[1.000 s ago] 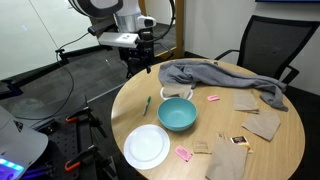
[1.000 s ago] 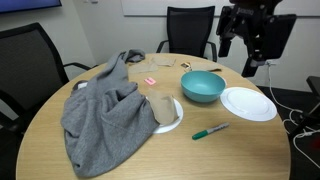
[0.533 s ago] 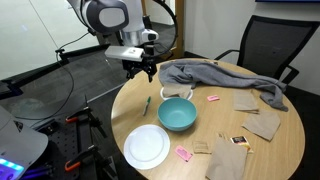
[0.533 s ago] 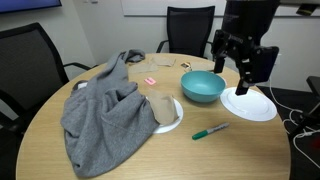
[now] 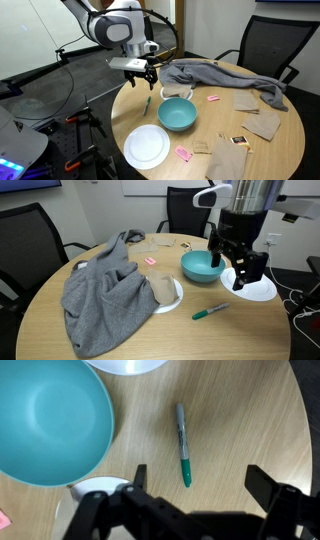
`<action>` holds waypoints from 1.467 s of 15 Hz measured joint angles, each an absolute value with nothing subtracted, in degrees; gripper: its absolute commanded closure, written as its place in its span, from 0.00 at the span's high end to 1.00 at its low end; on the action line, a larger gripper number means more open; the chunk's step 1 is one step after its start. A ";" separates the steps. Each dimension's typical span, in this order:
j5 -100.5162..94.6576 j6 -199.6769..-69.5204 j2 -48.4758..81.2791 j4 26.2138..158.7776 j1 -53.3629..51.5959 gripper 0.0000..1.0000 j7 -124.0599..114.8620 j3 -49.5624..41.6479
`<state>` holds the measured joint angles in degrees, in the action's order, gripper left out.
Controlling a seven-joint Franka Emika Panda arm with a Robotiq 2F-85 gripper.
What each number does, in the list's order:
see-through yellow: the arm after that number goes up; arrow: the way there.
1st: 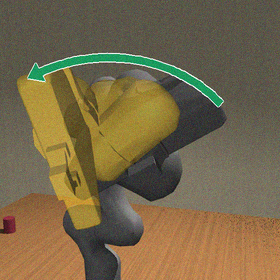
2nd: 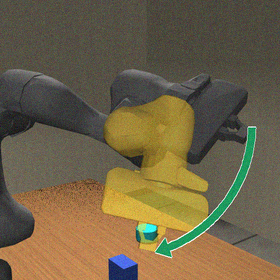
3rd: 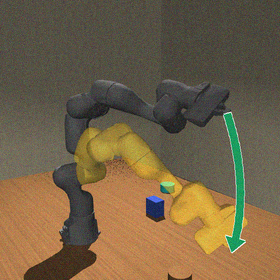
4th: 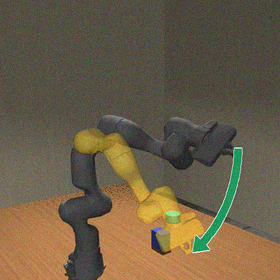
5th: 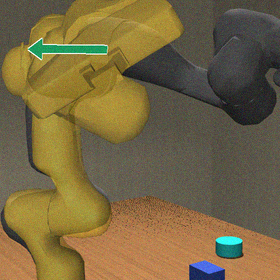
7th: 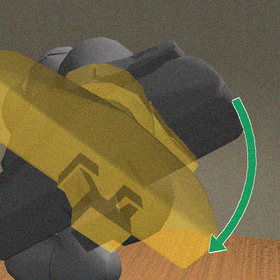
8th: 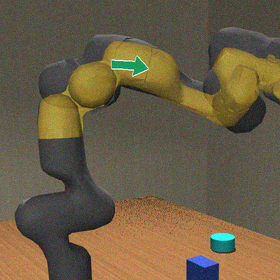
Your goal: Put the marker in the bowl
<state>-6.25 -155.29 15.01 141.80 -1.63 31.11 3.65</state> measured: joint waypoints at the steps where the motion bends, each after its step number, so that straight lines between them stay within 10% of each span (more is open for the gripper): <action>1: -6.90 -155.84 15.86 141.64 -1.59 1.00 30.89 3.65; 22: -12.80 -163.84 22.36 140.94 -0.69 1.00 27.01 3.78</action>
<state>-12.80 -163.84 22.36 140.94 -0.69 27.01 3.78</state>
